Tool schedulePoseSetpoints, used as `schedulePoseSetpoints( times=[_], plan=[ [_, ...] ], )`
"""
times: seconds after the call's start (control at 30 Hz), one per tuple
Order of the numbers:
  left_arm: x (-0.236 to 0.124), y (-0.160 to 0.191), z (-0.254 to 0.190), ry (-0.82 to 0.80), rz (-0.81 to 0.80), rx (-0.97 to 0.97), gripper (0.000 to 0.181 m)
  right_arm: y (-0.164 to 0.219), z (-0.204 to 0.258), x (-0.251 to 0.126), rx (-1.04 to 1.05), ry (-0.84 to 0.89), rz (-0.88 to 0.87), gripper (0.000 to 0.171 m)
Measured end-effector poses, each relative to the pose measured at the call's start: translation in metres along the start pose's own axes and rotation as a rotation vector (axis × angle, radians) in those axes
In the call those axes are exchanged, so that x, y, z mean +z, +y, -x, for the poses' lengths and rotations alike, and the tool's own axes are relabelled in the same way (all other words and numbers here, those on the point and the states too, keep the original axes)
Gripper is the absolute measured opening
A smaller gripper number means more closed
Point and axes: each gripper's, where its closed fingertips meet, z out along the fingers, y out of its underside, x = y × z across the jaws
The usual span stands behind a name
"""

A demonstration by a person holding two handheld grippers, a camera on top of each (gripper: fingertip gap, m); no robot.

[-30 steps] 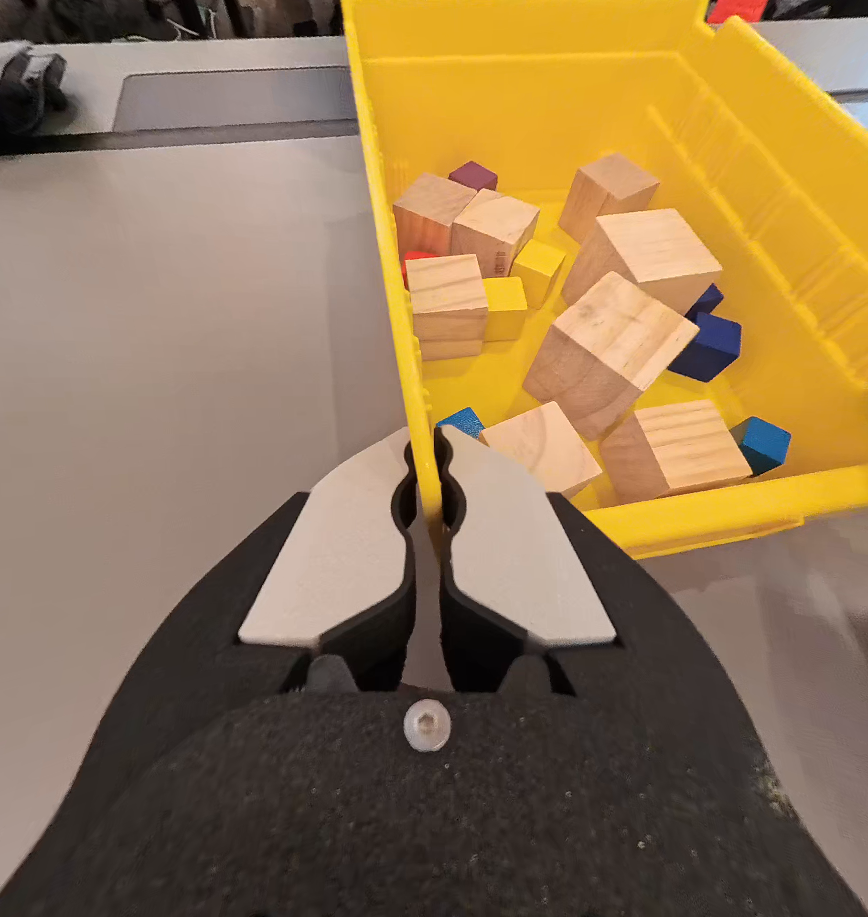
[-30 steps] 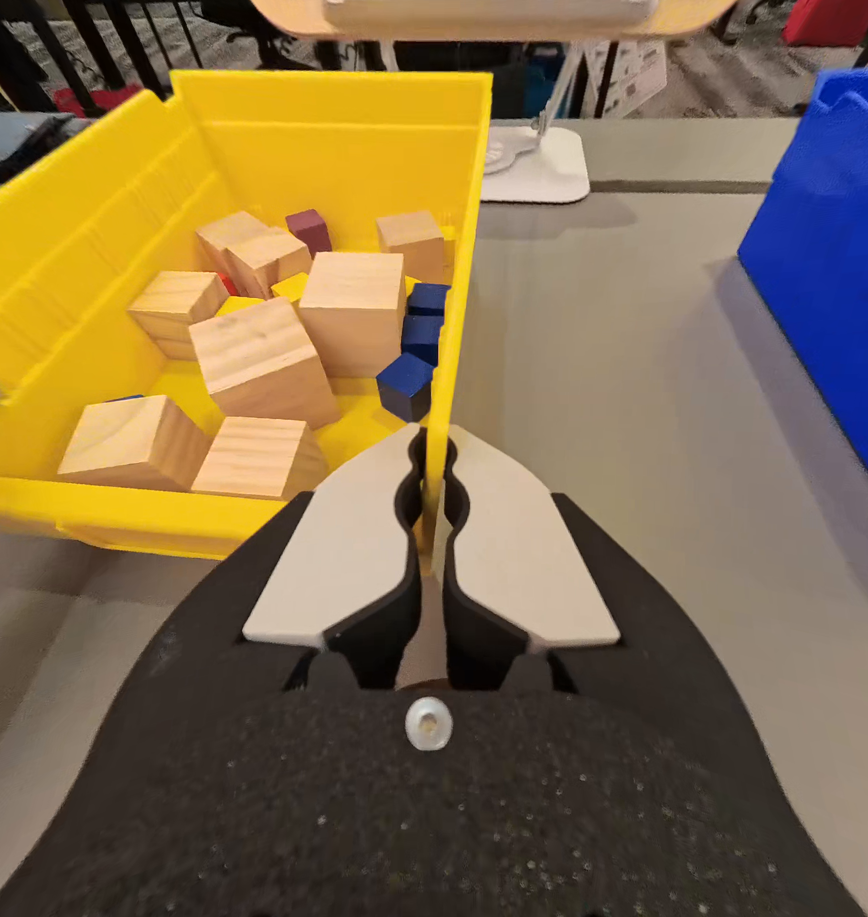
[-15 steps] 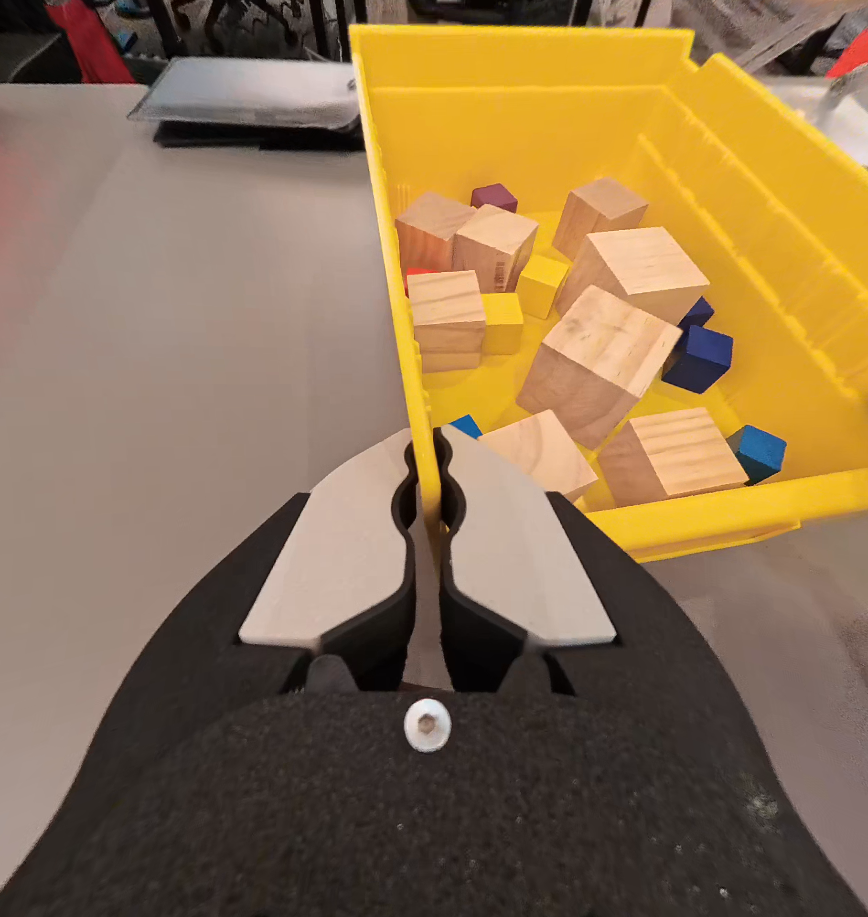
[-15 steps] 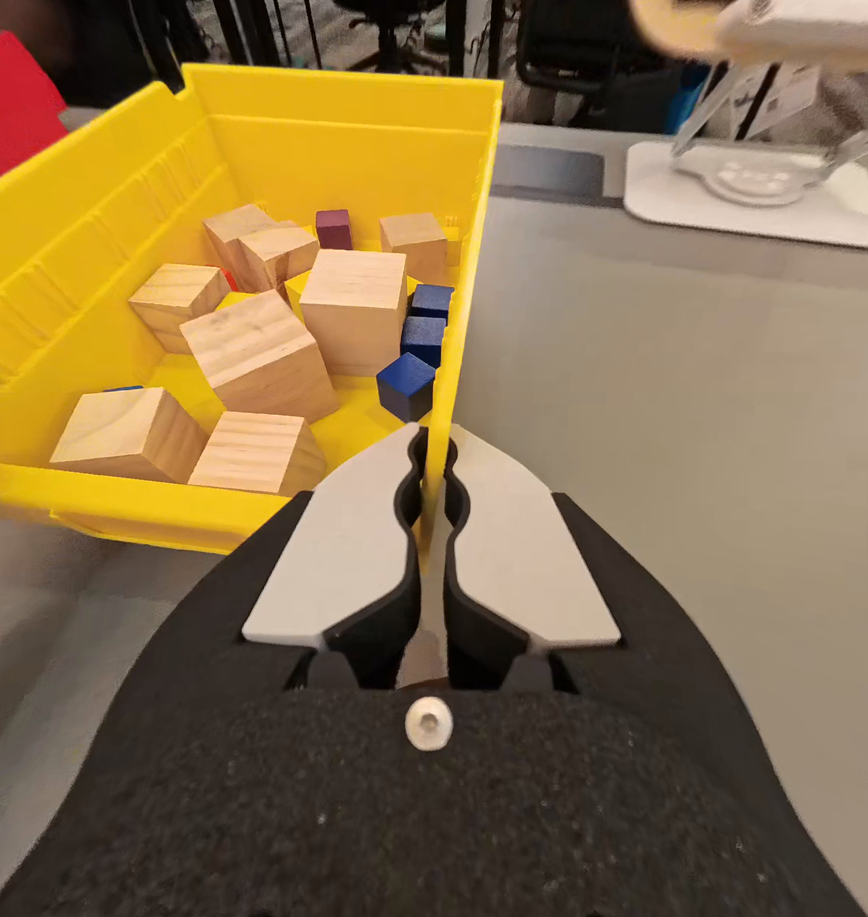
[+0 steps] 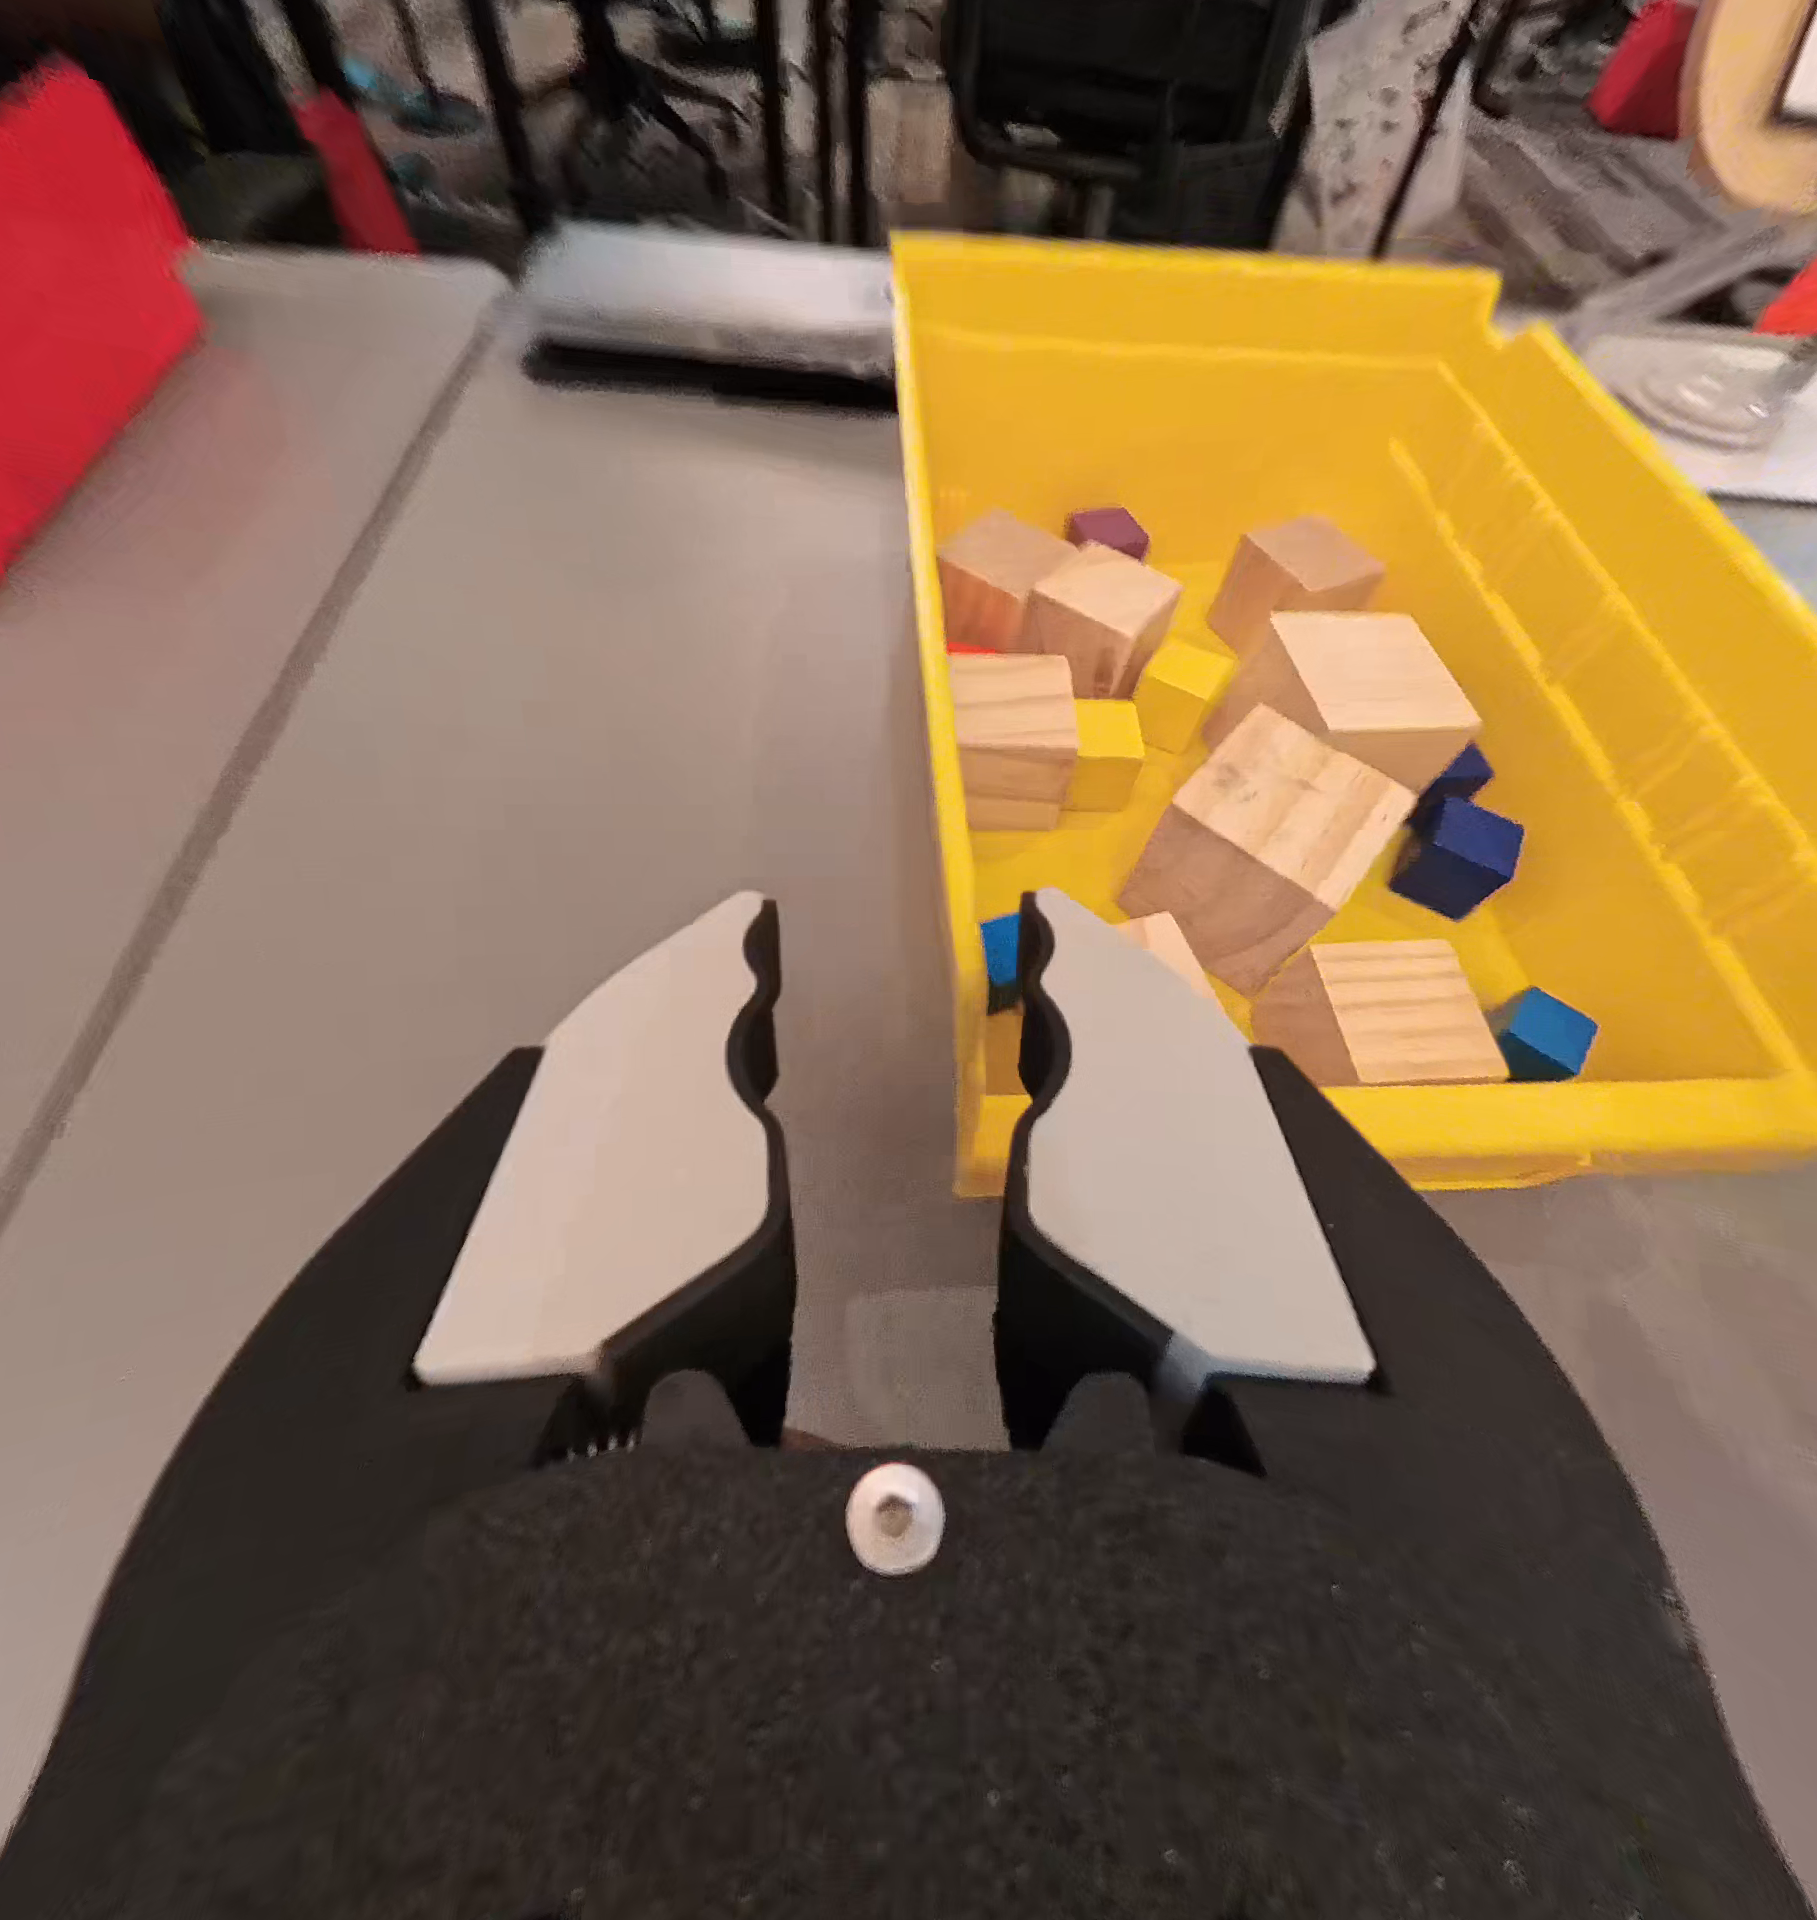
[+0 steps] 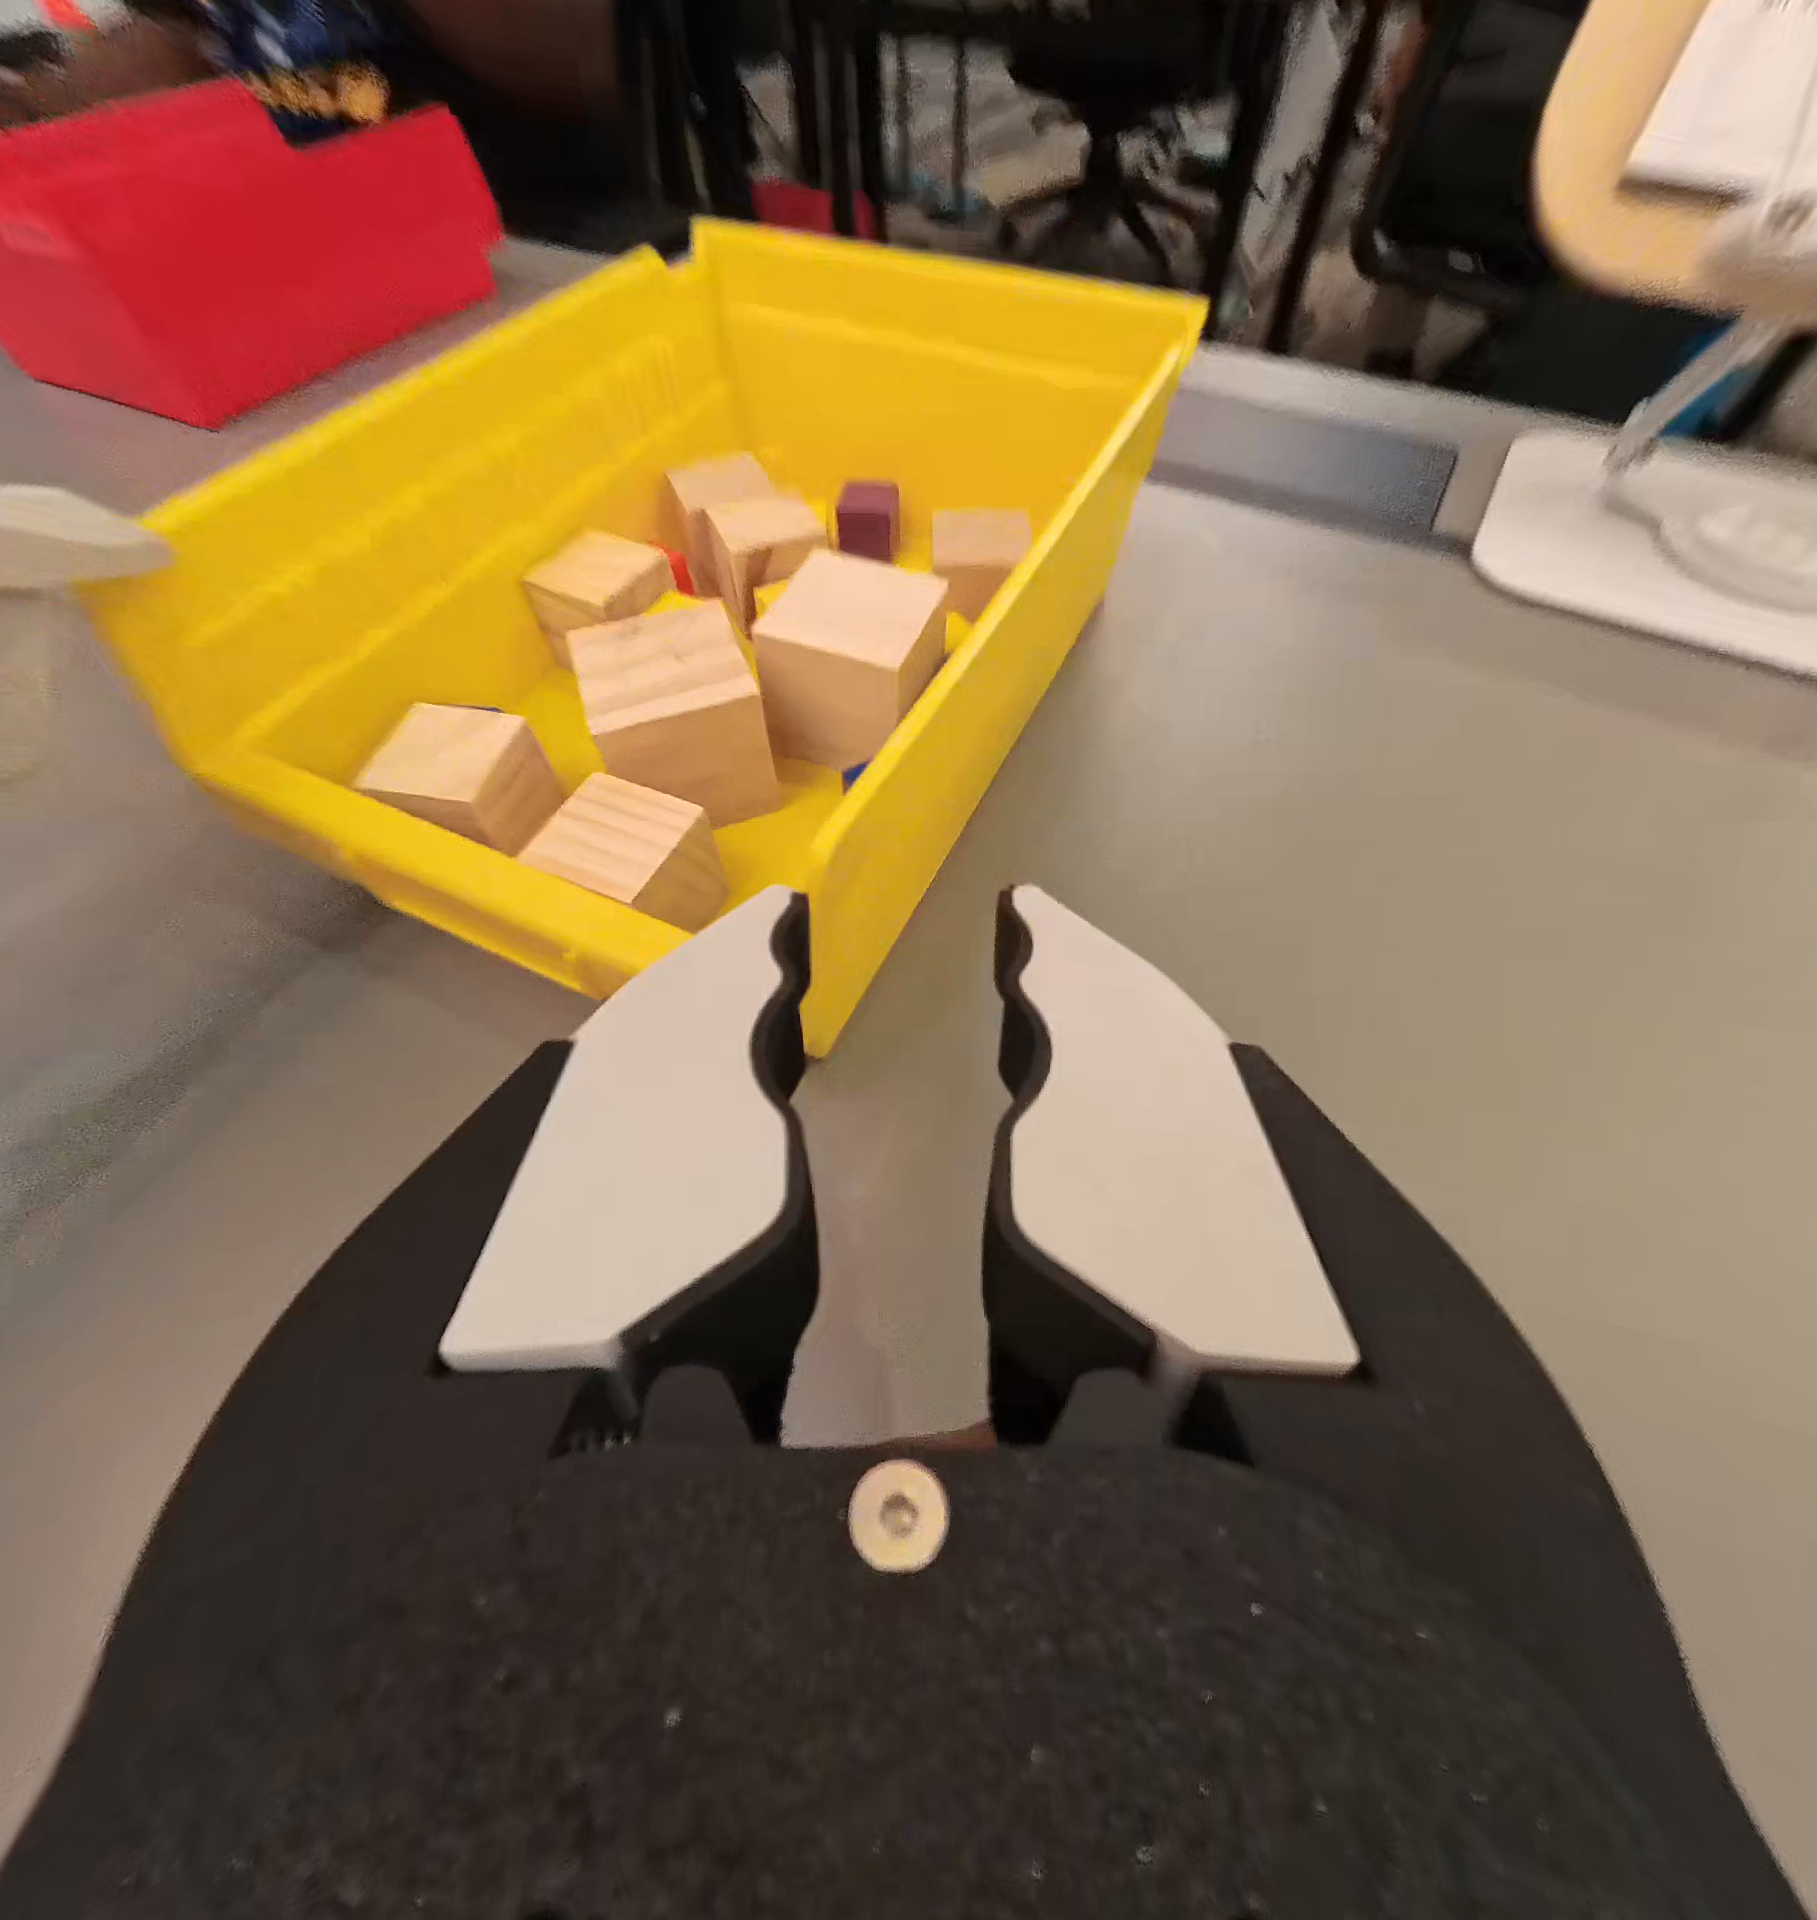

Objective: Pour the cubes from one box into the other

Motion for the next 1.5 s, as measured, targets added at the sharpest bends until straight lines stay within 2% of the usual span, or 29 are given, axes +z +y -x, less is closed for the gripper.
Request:
schedulePoseSetpoints(
  times=[0.07,0.13,0.2,0.3,0.37,0.43,0.53,0.63,0.73,0.83,1.5],
  plan=[
    [-0.023,-0.018,0.0,-0.042,-0.059,-0.002,0.048,-0.013,-0.017,-0.035,-0.007,-0.065,-0.055,0.036],
    [-0.042,-0.03,-0.019,0.0,-0.097,-0.036,0.059,-0.019,-0.052,-0.071,0.006,-0.089,-0.089,0.037],
    [-0.056,-0.033,-0.056,0.139,-0.121,-0.073,0.063,-0.016,-0.102,-0.103,0.03,-0.053,-0.084,0.043],
    [-0.08,-0.033,-0.126,0.459,-0.215,-0.2,0.07,0.01,-0.19,-0.151,0.029,0.052,-0.034,0.047],
    [-0.088,-0.015,-0.155,0.567,-0.2,-0.261,0.067,0.034,-0.254,-0.184,0.062,0.173,-0.037,0.047],
    [-0.083,0.013,-0.165,0.528,-0.113,-0.252,0.057,0.063,-0.306,-0.214,0.111,0.266,-0.046,0.047],
    [-0.076,0.04,-0.172,0.458,-0.03,-0.178,0.056,0.108,-0.361,-0.248,0.143,0.383,-0.053,0.048],
    [-0.068,0.052,-0.174,0.39,-0.034,-0.109,0.055,0.122,-0.396,-0.256,0.158,0.433,-0.023,0.049],
    [-0.06,0.064,-0.177,0.348,-0.008,-0.024,0.056,0.13,-0.405,-0.254,0.281,0.389,-0.012,0.05],
    [-0.058,0.062,-0.174,0.309,-0.024,0.035,0.057,0.133,-0.406,-0.253,0.309,0.379,-0.012,0.05],
    [-0.051,0.06,-0.175,0.345,-0.028,-0.008,0.057,0.135,-0.406,-0.264,0.317,0.397,-0.018,0.048]
  ],
)
